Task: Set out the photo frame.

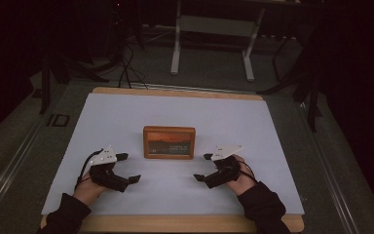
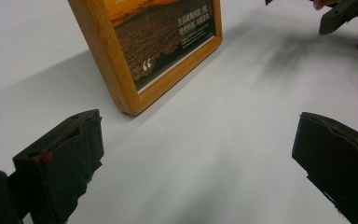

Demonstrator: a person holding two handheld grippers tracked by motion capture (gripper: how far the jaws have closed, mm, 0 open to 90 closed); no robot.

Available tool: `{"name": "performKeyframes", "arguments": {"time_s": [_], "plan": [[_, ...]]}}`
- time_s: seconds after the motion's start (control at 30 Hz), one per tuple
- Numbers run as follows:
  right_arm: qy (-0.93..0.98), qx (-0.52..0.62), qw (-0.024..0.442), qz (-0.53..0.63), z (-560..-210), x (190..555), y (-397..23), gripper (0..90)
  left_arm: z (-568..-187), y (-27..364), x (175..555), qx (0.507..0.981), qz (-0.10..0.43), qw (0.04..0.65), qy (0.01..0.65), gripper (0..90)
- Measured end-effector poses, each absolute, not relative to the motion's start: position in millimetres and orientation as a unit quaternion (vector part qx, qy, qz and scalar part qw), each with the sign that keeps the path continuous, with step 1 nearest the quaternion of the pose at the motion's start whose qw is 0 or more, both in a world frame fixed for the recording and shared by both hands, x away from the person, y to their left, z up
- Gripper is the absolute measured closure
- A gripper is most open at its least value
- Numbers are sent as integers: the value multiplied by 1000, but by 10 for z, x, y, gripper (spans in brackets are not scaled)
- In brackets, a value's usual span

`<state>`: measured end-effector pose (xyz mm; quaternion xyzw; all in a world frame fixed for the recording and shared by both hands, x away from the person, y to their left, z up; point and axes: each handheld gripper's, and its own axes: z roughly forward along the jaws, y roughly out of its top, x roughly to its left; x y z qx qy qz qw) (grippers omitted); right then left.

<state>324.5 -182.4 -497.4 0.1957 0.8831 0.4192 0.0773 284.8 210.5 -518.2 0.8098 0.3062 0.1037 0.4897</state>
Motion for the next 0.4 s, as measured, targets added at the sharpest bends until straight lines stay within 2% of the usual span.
{"name": "performKeyframes", "arguments": {"time_s": [0.4], "plan": [[875,202,102,428,-5092,3181,-1937,152,-5179,2100,2833,811,108,488,303,24]]}}
